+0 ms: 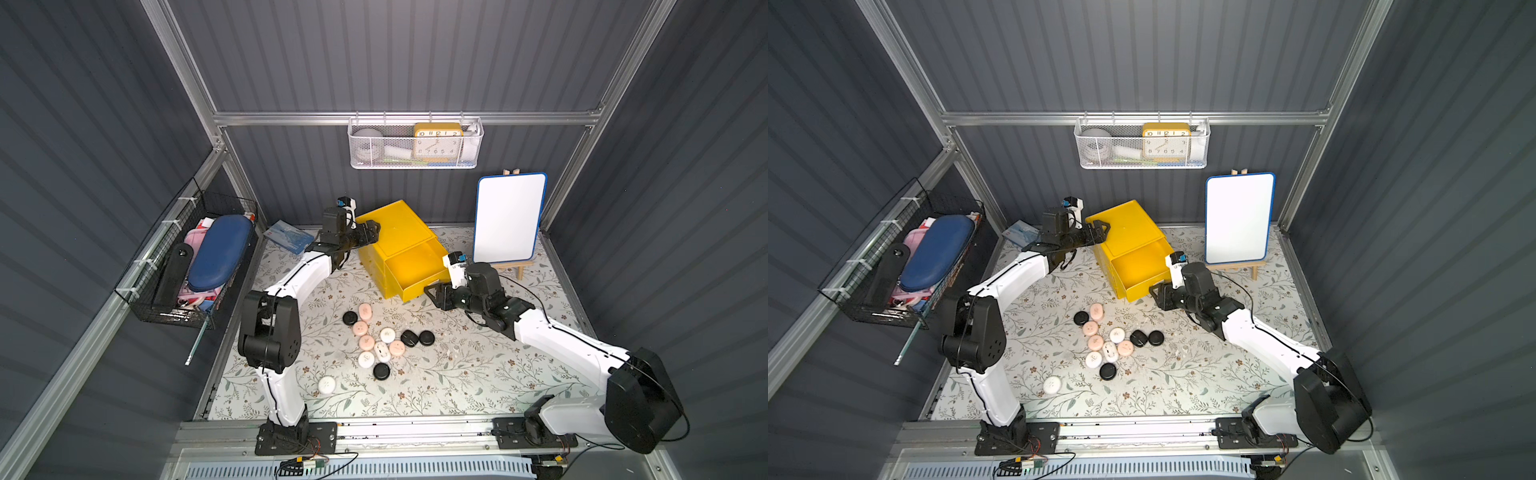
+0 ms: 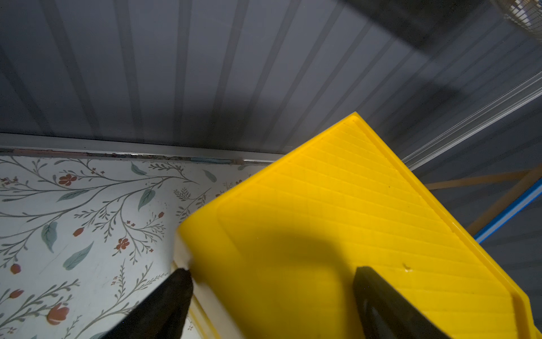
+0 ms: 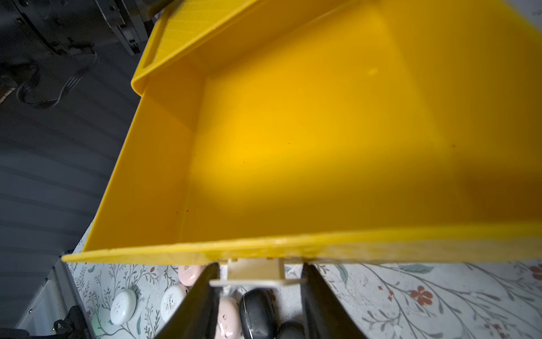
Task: Put the bluetooth earphones in the drawer according to color
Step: Open the drawer in the storage box.
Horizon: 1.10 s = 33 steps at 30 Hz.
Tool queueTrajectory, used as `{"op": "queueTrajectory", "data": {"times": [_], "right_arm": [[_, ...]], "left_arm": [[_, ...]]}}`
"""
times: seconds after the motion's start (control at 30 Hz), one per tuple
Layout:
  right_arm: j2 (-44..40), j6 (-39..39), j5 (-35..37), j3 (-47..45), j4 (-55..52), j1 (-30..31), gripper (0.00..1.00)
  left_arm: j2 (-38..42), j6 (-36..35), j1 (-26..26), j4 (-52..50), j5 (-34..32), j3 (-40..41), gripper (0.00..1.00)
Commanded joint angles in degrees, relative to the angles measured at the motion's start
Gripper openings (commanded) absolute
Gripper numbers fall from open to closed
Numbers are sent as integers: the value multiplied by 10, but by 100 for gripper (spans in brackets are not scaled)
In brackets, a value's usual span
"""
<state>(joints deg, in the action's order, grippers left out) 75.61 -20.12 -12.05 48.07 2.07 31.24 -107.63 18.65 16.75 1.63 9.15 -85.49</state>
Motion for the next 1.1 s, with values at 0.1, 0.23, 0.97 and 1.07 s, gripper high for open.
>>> {"op": "queueTrajectory", "data": {"times": [0.1,0.23,0.97,1.07], "right_arm": [[-33,-5,6,-20,-2,8,32],[-43,-5,9,-28,-2,8,37],[-262,2,102,-108,-156,7,99],[-314,-46,162,-149,-159,7,99]], "left_arm": [[-5,-2,8,-50,4,20,90],[16,-1,8,-42,16,28,91],[382,67,9,-73,-3,241,99],[439,87,8,-92,-10,293,99]]}}
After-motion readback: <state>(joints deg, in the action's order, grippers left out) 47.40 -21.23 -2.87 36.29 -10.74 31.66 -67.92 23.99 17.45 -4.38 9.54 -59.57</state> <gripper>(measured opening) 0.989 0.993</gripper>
